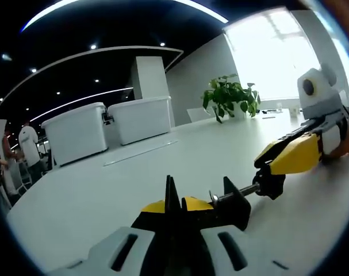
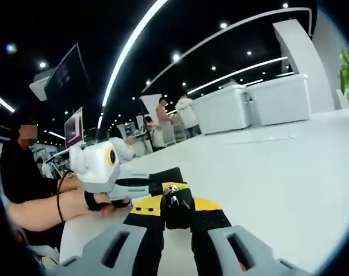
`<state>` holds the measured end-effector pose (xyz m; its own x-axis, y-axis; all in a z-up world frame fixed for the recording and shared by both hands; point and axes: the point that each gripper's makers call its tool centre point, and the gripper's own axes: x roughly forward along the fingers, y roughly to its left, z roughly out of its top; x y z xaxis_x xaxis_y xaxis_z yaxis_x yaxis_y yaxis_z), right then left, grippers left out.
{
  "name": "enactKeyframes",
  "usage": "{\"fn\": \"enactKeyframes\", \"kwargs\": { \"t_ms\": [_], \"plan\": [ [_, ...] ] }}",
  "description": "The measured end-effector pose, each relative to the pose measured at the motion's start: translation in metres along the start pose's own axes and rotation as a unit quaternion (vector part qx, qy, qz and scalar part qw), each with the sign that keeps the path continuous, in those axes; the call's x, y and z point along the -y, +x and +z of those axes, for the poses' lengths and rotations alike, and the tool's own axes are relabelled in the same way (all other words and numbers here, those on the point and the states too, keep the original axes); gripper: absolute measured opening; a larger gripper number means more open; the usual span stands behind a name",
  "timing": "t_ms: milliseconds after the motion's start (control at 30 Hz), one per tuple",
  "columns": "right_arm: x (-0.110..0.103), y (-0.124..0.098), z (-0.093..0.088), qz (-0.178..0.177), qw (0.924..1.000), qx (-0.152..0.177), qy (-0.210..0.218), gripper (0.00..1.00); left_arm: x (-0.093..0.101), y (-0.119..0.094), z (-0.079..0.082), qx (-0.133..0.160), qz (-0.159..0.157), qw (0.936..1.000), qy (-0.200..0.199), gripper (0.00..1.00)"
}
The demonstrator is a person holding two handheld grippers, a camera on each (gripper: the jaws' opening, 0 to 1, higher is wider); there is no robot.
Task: Clamp the fixed fixture on the desktop, loosen the retaining clip, secure it to the edge of the desk, and tighten the retaining clip.
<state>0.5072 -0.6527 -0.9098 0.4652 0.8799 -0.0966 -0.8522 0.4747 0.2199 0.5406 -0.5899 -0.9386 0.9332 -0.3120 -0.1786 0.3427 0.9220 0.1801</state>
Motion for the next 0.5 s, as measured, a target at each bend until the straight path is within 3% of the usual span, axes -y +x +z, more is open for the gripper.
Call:
{"fn": "enactKeyframes", "kwargs": {
  "t_ms": [300, 500],
  "plan": [
    [-0.009, 0.000, 0.003, -0.021, 0.9892, 0.020, -0.144, 0.16, -0.001, -0.001, 0.000, -0.001, 0.002, 1.0000, -0.001, 0.07],
    [-0.016, 0.000, 0.002, -0.038, 0.9683, 0.023, -0.246, 0.16, -0.001, -0.002, 0.000, -0.001, 0.004, 1.0000, -0.003, 0.07]
  ]
}}
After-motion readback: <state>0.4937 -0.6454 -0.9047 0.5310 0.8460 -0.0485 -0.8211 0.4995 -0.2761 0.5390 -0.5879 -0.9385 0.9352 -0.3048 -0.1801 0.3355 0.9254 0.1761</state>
